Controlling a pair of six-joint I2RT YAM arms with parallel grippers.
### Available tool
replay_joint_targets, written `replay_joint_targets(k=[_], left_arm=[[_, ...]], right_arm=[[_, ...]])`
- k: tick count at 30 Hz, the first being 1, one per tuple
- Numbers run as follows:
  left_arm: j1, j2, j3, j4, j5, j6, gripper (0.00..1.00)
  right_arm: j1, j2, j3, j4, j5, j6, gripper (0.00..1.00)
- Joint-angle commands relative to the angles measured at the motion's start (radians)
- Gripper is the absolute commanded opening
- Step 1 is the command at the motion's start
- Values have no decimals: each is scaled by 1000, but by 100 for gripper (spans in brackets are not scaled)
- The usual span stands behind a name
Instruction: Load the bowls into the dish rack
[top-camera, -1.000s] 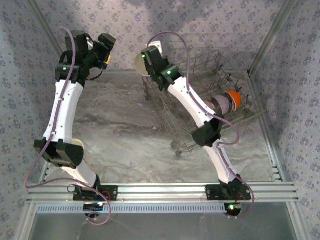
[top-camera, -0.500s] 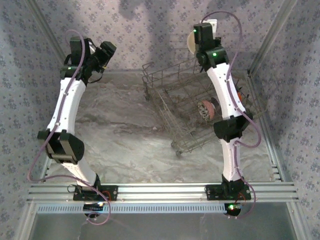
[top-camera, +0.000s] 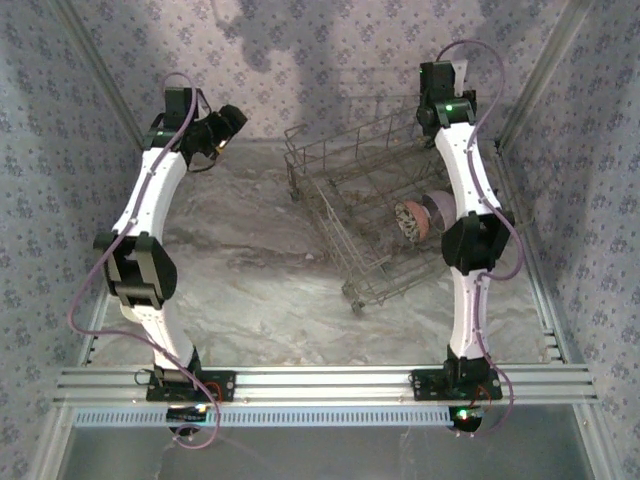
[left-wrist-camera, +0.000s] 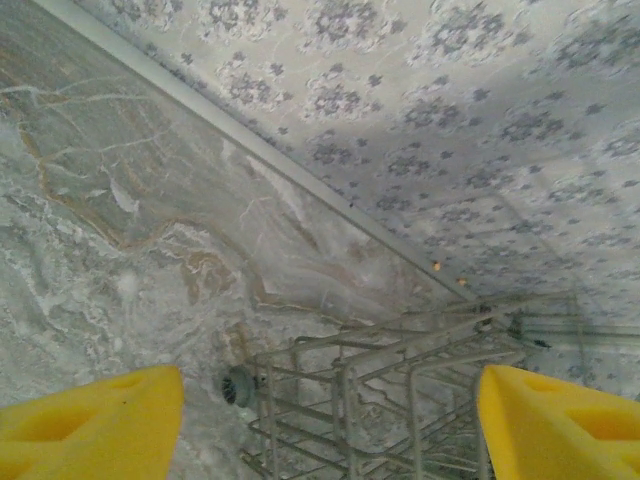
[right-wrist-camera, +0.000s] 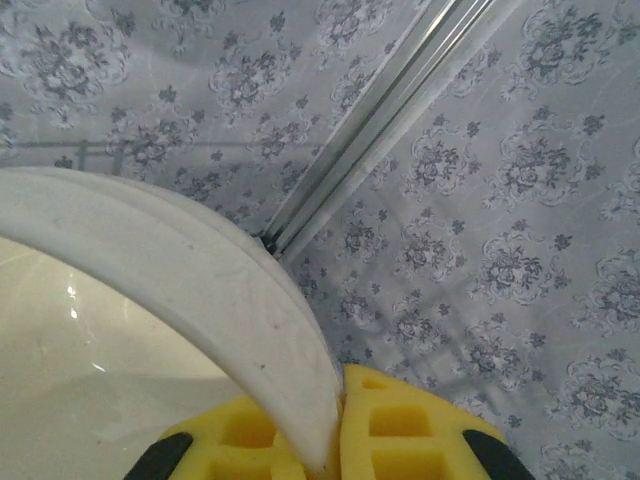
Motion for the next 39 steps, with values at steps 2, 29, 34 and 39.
replay_joint_targets(k=[2, 29, 34, 39], left_arm=[[2, 41, 28, -19, 35, 44, 77], [-45, 266, 256, -157, 140, 134, 77], [-51, 298, 289, -174, 151, 142, 77], [-54, 317, 307, -183, 160, 147, 77]], right_arm=[[4, 108, 134, -5, 96, -47, 0], [18, 276, 145, 24, 258, -157, 0], [23, 287, 139, 47, 263, -187, 0], [32, 295, 132, 48, 260, -205, 0]])
